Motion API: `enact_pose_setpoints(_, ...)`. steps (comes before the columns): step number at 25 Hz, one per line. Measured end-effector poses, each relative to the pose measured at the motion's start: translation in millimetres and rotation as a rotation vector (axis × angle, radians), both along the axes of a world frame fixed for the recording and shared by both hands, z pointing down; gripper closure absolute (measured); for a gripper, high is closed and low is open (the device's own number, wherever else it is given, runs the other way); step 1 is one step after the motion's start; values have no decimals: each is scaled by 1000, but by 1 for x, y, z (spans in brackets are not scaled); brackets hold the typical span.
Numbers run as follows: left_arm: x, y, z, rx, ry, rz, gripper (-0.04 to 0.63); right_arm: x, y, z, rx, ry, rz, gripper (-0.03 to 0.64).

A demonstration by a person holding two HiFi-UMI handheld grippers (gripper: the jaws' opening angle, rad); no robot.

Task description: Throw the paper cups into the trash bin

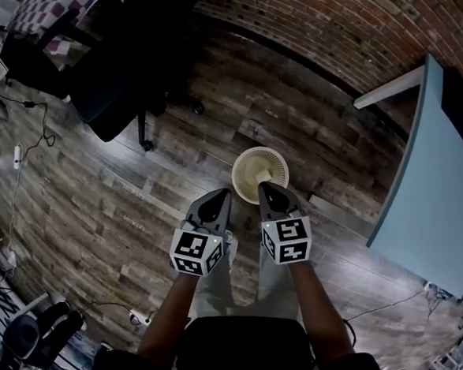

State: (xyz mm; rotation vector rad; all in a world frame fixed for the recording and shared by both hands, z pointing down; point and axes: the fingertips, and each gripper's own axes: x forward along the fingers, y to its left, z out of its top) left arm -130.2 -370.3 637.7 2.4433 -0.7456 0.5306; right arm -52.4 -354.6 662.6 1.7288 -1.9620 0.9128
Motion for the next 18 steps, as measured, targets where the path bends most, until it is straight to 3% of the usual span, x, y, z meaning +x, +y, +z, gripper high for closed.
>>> enact_pose_setpoints(8, -4, 6, -63, 58, 33, 54, 592, -30, -24, -93, 130, -5, -46, 613)
enact_pose_setpoints(18, -50, 1, -135, 171, 82, 41, 592, -79, -27, -182, 272, -8, -71, 614)
